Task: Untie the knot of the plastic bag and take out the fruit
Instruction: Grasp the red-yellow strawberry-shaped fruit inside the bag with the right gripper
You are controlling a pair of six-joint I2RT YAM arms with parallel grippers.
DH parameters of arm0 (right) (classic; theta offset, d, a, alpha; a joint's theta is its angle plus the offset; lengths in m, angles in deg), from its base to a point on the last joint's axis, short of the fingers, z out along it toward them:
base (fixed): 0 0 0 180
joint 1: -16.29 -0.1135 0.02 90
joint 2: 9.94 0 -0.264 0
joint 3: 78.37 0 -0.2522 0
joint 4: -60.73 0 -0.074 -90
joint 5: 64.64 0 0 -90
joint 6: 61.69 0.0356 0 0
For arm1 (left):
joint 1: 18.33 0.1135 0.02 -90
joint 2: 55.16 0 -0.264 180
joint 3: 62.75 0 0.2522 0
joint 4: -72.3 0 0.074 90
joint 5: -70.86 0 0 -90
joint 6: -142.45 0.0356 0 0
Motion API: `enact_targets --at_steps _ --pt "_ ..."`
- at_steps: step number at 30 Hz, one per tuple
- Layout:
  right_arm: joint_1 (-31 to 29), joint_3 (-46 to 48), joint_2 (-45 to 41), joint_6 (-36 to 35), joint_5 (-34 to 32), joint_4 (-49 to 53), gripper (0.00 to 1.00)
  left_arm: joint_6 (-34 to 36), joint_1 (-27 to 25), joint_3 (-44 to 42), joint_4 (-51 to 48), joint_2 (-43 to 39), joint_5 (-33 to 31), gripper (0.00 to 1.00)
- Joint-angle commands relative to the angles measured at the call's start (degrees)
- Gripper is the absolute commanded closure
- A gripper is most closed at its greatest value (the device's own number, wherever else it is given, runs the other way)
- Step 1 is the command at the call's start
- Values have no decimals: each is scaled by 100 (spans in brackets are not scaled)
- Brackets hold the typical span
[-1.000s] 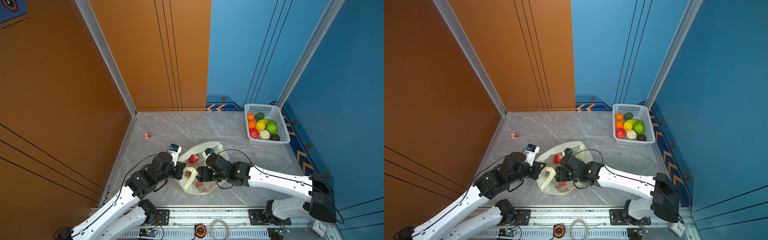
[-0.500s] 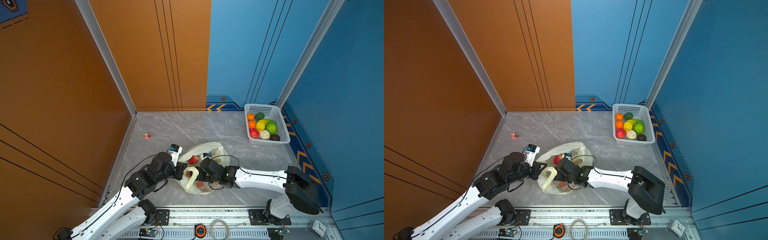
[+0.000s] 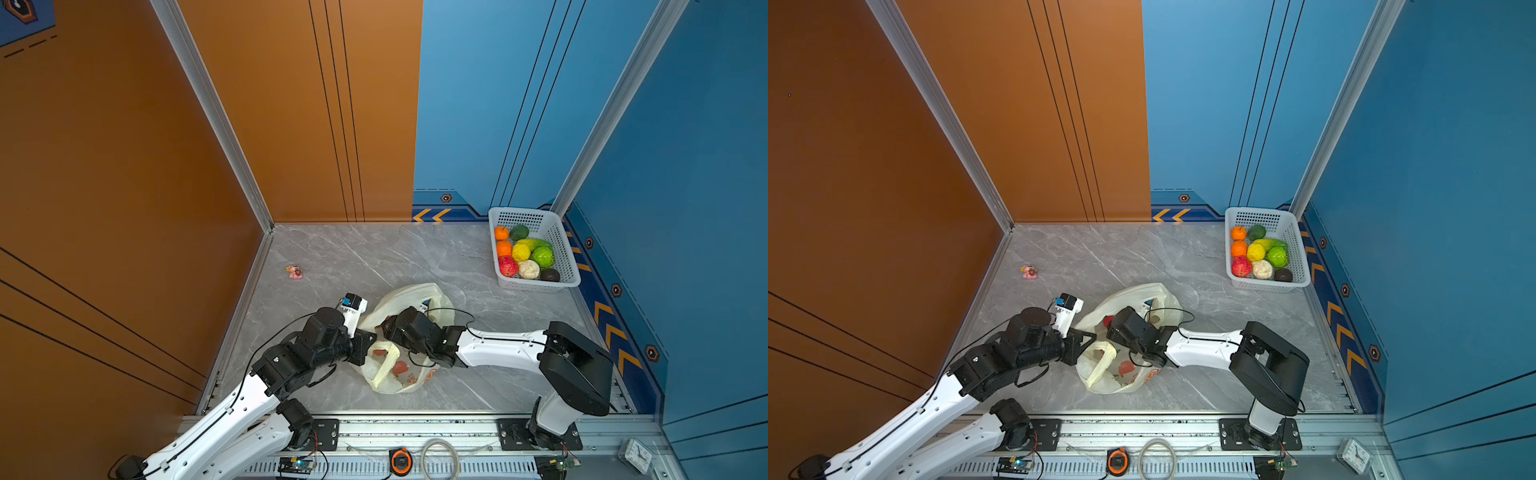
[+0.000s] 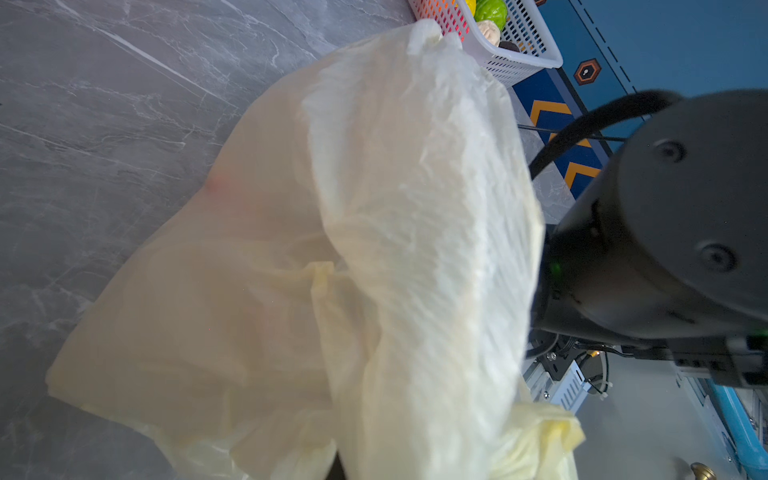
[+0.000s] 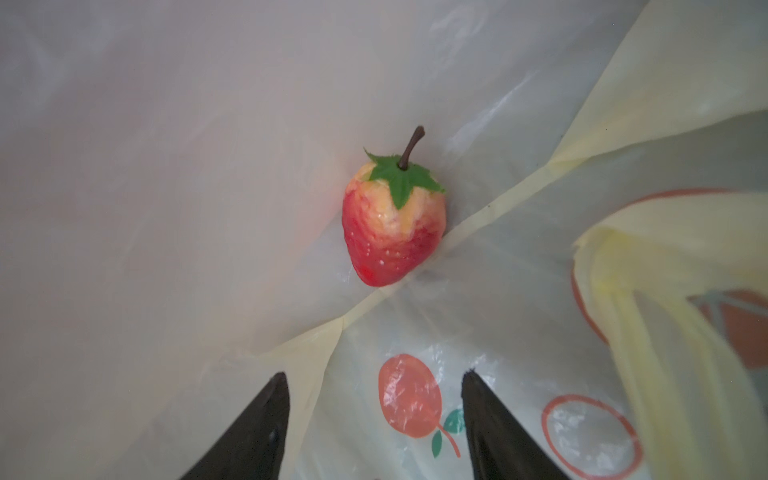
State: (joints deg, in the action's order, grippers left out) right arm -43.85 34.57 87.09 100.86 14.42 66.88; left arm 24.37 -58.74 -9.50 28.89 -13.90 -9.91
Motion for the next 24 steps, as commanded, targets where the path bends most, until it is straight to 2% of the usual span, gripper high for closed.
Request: enact_targets --at_steps 1,12,24 --pt "29 11 238 281 -582 -528 33 -2 42 -78 130 -48 199 100" --pt "29 -25 1043 725 -778 -1691 32 48 41 -36 222 155 460 100" --pt "206 -532 1806 773 -570 -2046 28 74 50 -18 223 243 670 100"
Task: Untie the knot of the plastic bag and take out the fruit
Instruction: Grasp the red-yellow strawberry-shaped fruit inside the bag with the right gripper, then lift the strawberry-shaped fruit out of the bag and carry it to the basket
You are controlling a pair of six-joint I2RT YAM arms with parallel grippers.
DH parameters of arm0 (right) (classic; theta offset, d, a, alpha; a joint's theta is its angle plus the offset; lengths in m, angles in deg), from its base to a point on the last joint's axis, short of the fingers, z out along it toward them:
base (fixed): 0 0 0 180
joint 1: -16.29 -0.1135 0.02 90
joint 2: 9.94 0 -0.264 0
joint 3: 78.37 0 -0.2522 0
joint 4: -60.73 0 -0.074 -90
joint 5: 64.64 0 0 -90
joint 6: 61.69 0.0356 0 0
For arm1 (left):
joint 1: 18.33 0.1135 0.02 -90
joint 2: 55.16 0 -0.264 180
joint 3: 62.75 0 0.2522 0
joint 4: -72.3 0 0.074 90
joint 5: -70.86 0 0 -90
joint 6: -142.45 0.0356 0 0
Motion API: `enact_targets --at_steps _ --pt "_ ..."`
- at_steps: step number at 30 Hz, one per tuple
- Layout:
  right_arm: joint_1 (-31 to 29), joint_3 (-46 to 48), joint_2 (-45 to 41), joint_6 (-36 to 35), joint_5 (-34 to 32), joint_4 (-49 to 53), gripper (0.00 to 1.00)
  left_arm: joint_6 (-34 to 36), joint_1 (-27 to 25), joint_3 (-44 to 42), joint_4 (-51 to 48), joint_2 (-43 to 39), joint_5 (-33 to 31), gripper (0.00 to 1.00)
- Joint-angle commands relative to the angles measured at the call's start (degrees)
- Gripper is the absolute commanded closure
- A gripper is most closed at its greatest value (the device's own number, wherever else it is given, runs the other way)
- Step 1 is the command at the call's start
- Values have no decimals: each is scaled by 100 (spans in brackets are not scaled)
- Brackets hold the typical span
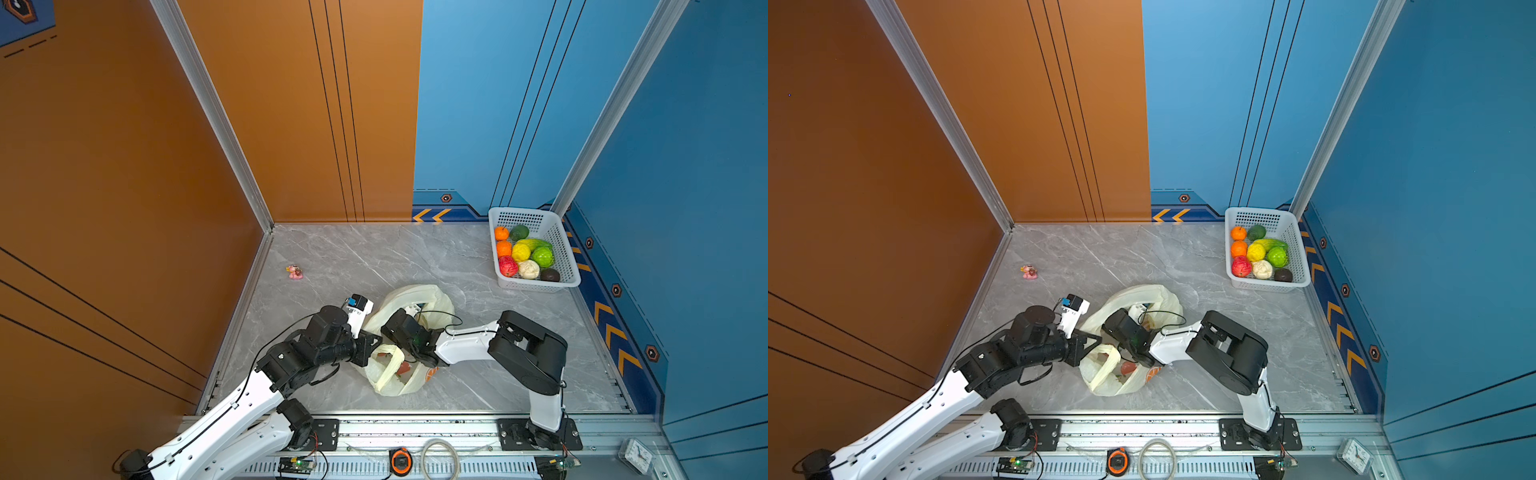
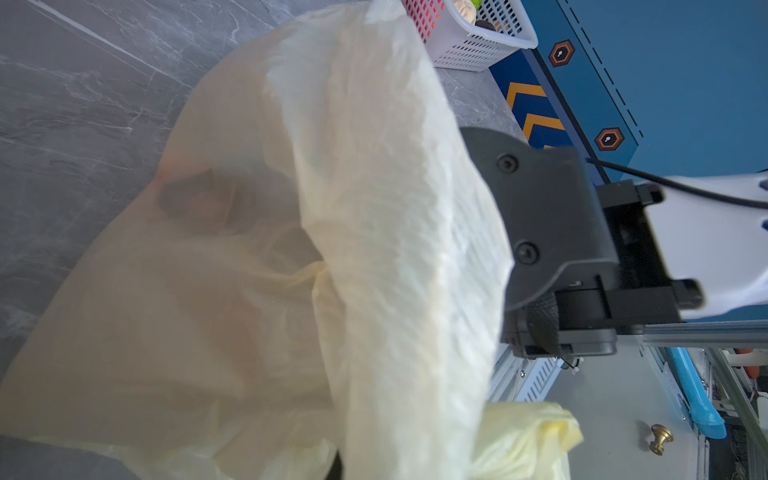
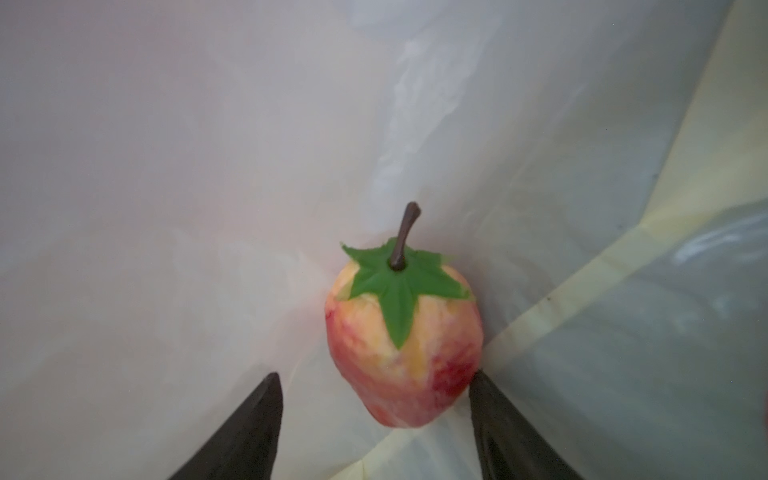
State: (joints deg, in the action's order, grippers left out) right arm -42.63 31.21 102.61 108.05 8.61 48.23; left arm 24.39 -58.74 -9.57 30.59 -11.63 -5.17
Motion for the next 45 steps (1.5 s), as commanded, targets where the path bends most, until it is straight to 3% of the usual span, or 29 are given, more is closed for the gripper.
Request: enact_targets --at_steps 1,3,9,13,31,45 --pt "115 -295 346 19 89 -144 29 82 50 -13 52 24 214 100" --pt "156 -446 470 -29 133 12 33 90 50 -13 23 23 233 100" --pt "227 -339 482 -20 120 -44 56 129 79 2 -126 -43 211 100" --pt "240 -76 306 14 116 -148 63 151 131 -2 -239 -130 124 100" --pt "151 865 -1131 -28 615 197 64 175 304 -75 -97 -72 -190 100" --pt "-100 882 -2789 -886 956 2501 63 243 511 -90 -49 -87 -348 100"
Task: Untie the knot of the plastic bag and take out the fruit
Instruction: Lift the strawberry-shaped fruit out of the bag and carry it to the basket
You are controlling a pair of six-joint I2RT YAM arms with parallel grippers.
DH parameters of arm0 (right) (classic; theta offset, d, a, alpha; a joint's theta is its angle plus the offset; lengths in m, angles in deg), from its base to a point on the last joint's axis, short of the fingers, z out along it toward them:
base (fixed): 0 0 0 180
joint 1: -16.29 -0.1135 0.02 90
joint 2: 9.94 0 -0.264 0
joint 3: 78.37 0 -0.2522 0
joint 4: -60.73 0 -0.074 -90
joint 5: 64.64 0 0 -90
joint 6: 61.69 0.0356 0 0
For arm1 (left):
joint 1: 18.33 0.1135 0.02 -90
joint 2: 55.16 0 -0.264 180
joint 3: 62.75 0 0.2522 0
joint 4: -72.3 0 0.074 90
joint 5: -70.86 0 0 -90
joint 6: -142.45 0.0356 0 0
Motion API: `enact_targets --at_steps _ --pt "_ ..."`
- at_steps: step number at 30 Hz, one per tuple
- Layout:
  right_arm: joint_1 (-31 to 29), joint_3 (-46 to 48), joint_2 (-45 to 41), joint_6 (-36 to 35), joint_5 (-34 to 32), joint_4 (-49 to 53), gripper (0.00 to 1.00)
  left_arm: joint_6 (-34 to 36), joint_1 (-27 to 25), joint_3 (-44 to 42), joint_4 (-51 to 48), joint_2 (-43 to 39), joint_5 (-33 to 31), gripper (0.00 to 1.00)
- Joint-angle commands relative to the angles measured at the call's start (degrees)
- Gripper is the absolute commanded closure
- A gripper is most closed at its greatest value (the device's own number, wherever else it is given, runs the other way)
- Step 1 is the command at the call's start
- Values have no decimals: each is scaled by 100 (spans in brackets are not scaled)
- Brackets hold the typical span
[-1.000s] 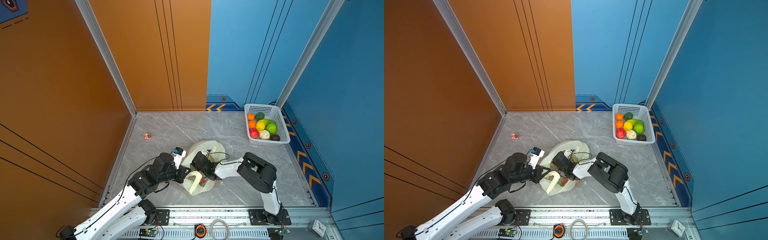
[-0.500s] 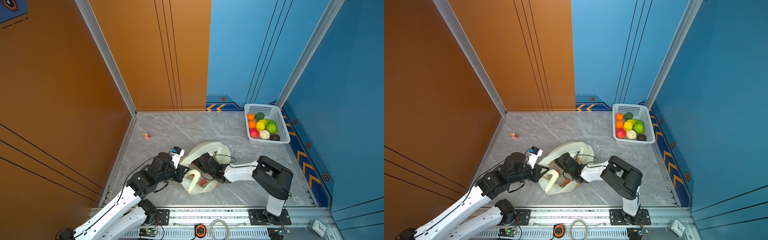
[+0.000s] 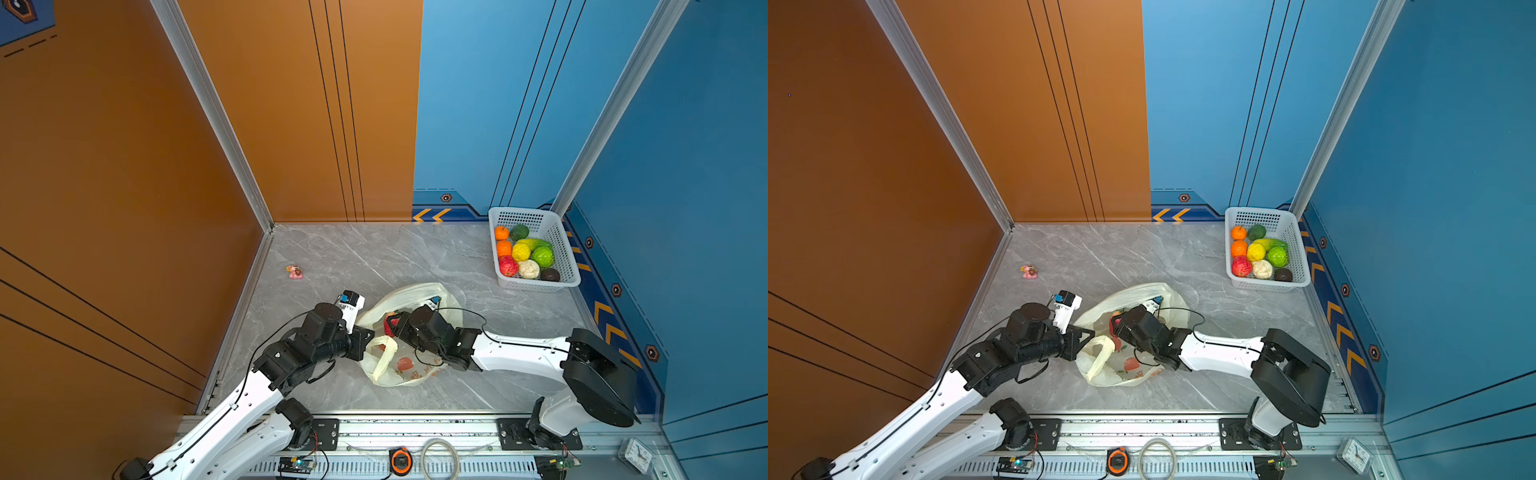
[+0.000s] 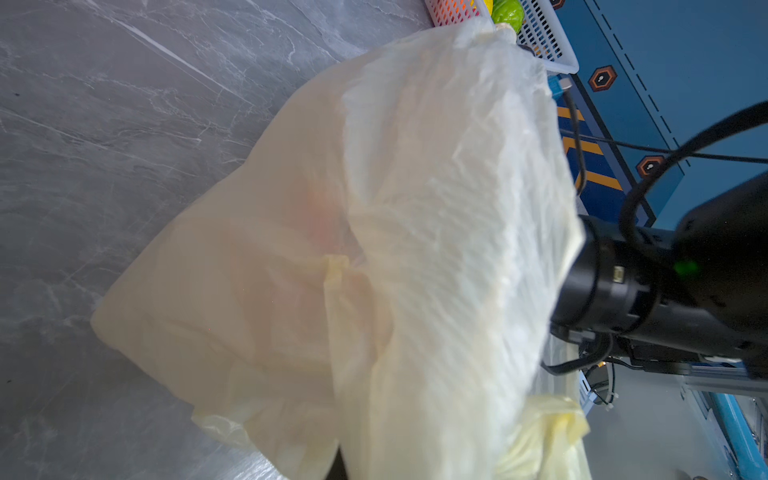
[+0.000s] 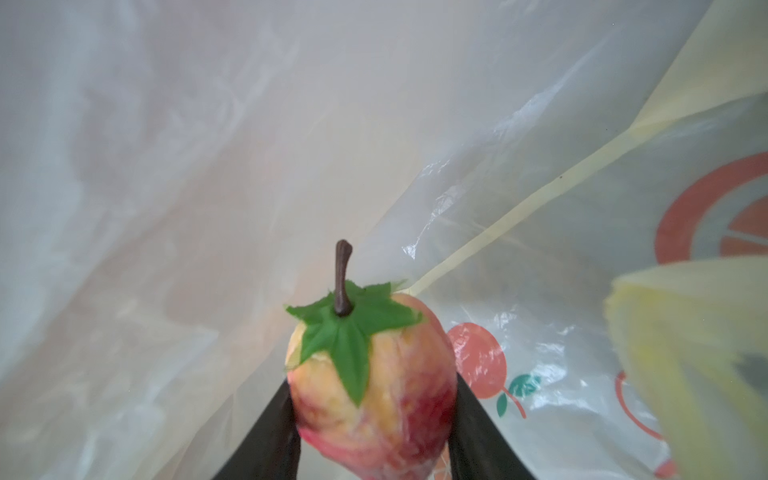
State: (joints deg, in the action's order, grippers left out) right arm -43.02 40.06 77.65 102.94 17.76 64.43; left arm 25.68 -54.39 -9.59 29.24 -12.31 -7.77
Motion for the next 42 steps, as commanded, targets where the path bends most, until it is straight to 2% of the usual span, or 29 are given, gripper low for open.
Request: enact_targets --at_steps 1,16,24,29,32,42 --pt "-79 -24 -399 -417 41 1042 63 123 96 -77 98 -16 -84 100" --pt "-432 -789 -1786 -1107 144 3404 62 195 302 2 162 126 -47 100" --pt "-172 -1340 -2491 -1347 -161 4423 62 172 322 10 195 127 -65 100" --pt "484 -1618 -2828 -1566 -61 4724 62 176 324 7 213 153 -48 100" --pt "1115 -1678 -2985 -1752 194 4790 62 182 320 28 279 203 -34 100" --pt "4194 -1703 -2879 -2773 1359 4619 62 164 292 7 398 284 -12 100"
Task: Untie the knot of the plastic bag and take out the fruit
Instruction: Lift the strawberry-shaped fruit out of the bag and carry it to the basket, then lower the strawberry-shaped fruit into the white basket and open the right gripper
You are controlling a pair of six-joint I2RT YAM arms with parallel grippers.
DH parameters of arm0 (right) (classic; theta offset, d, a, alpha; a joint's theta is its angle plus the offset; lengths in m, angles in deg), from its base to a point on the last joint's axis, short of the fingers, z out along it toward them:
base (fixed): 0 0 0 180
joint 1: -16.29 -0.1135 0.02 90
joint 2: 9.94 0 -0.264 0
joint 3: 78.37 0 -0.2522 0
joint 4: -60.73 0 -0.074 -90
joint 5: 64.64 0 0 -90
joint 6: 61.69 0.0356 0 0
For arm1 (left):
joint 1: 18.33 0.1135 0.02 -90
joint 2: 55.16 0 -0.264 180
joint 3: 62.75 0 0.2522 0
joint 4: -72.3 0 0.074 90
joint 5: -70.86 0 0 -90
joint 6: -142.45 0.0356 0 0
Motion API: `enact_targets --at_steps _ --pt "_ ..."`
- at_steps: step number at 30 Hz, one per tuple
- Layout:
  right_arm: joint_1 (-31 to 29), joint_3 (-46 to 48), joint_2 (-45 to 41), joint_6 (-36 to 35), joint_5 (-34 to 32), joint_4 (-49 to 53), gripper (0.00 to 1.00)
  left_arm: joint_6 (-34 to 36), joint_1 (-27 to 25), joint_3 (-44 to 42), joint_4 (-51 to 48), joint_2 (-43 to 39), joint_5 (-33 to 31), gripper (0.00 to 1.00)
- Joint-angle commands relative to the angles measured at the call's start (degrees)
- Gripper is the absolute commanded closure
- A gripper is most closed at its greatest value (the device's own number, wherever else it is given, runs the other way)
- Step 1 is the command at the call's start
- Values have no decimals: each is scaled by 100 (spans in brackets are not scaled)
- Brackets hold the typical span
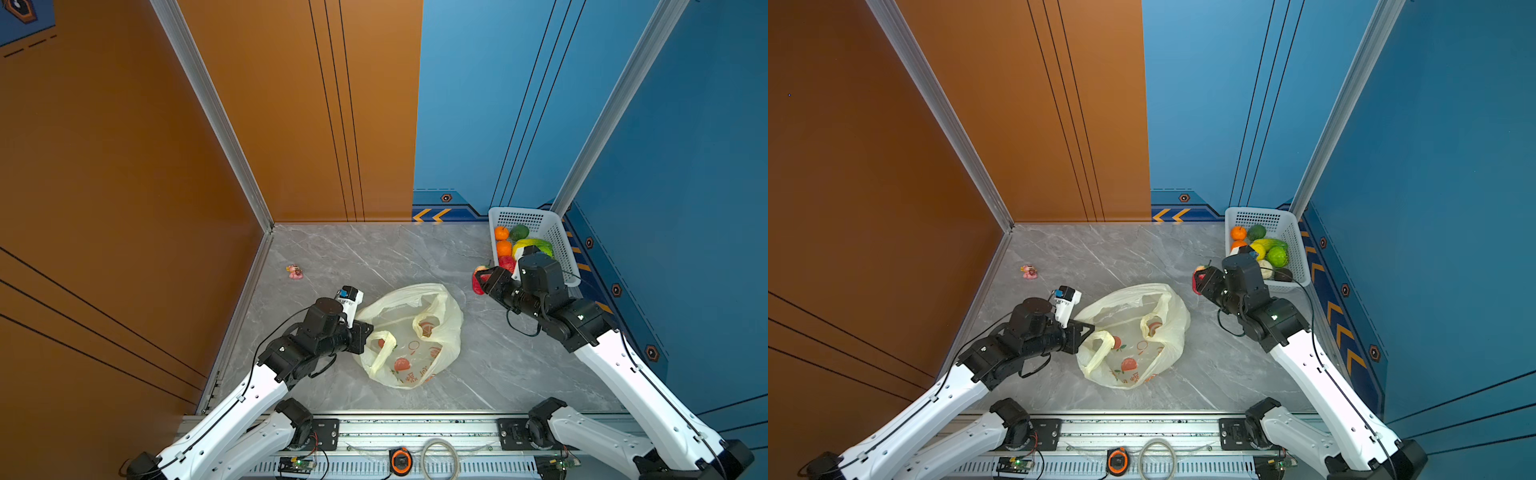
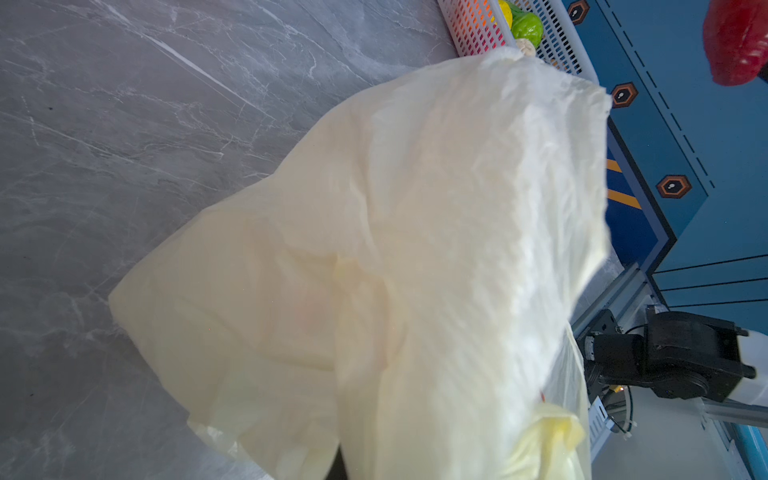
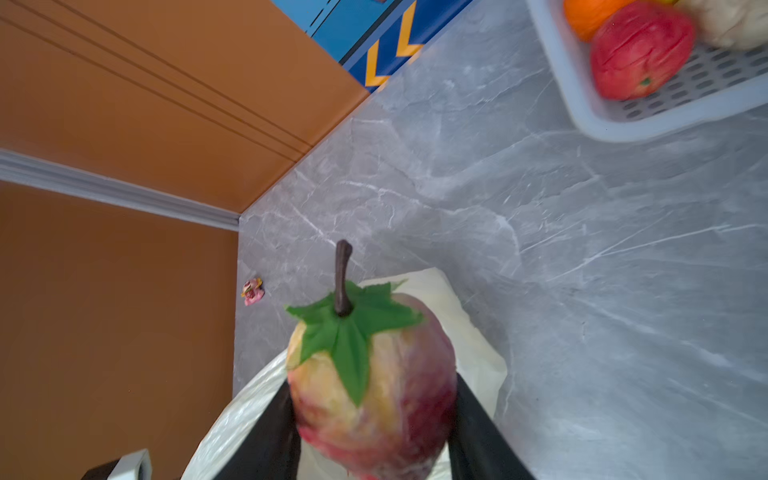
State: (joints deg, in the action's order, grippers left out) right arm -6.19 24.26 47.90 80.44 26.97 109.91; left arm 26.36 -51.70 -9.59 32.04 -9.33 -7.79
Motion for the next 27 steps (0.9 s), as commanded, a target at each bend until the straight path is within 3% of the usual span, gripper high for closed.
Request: enact_targets --at_steps 1,7,11,16,27 --pt "832 -109 157 -616 542 5 62 104 21 -2 125 -12 -10 100" --pt "2514 102 714 -890 968 -810 61 130 -2 7 167 12 5 100" --pt "3106 64 1459 -902 955 -1583 61 137 -14 -28 233 40 48 100" --pt "3452 -378 2680 -975 791 -2234 61 173 -52 32 251 124 72 100" --pt "3767 -2298 5080 -1266 543 -2417 59 210 -99 130 326 288 75 100"
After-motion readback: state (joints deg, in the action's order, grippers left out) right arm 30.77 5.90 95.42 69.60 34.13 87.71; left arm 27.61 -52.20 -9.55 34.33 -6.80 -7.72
